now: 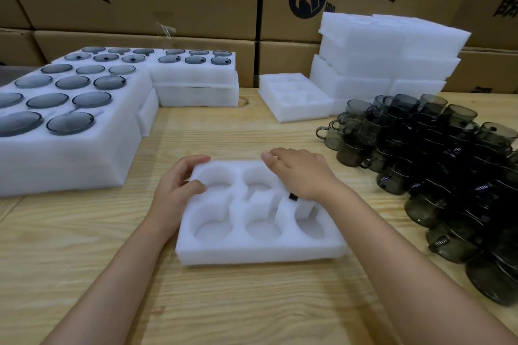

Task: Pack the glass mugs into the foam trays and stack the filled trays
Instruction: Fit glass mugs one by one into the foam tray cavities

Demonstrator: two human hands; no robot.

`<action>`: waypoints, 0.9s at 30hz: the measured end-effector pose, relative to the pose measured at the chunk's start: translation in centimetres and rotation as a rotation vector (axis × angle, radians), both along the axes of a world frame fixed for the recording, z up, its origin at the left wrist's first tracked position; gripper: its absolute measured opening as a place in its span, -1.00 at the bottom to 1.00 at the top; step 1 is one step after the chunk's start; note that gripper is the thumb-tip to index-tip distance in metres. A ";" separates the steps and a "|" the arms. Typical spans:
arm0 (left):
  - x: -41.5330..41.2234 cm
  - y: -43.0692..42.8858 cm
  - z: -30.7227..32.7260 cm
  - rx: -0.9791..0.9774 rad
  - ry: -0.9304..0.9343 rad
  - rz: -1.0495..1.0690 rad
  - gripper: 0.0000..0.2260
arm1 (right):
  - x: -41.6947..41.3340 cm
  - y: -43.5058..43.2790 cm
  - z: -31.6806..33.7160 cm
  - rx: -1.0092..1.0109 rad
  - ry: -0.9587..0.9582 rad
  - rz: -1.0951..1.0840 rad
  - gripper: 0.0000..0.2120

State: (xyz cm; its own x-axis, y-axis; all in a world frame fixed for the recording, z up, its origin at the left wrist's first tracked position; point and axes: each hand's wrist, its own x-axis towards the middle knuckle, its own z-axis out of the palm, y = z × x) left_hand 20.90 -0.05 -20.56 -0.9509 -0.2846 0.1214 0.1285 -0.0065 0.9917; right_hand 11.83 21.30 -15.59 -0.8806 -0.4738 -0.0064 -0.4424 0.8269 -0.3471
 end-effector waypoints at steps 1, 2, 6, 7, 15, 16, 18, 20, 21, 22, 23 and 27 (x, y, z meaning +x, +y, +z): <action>0.0 0.0 0.0 -0.004 0.000 0.001 -0.46 | 0.2 0.3 0.3 -0.113 -0.009 0.005 -0.68; 0.0 0.0 0.0 -0.009 -0.001 0.001 -0.46 | 0.3 0.7 0.5 -0.235 -0.010 -0.013 -0.76; 0.0 0.0 0.0 -0.010 0.005 0.001 -0.46 | -0.2 4.7 0.7 -0.280 0.289 -0.343 -0.66; -0.1 0.0 0.0 -0.004 0.008 0.000 -0.47 | -0.2 6.1 0.7 -0.202 0.338 -0.444 -0.64; -0.2 -0.1 -0.2 -0.005 0.022 0.013 -0.59 | 0.9 10.3 -0.5 0.152 0.172 -0.636 -0.60; -0.2 -0.1 -0.2 -0.008 0.022 0.013 -0.58 | 1.1 10.1 -0.6 0.171 0.202 -0.626 -0.62; -0.2 -0.1 -0.2 -0.014 0.026 0.013 -0.59 | 1.4 9.7 -0.6 0.182 0.263 -0.609 -0.67; -0.3 -0.1 -0.2 -0.026 0.029 0.014 -0.59 | 1.9 9.3 -0.7 0.163 0.297 -0.597 -0.70; -0.3 -0.1 -0.2 -0.024 0.029 0.012 -0.59 | 2.2 9.2 -0.7 0.149 0.306 -0.592 -0.71; -0.3 -0.1 -0.2 -0.018 0.028 0.009 -0.59 | 2.6 9.2 -0.8 0.133 0.317 -0.587 -0.73; -0.4 -0.1 -0.2 -0.012 0.027 0.008 -0.59 | 2.9 9.1 -0.8 0.118 0.331 -0.582 -0.74; -0.4 -0.2 -0.3 -0.008 0.026 0.005 -0.59 | 4.1 9.5 -0.5 0.055 0.367 -0.610 -0.70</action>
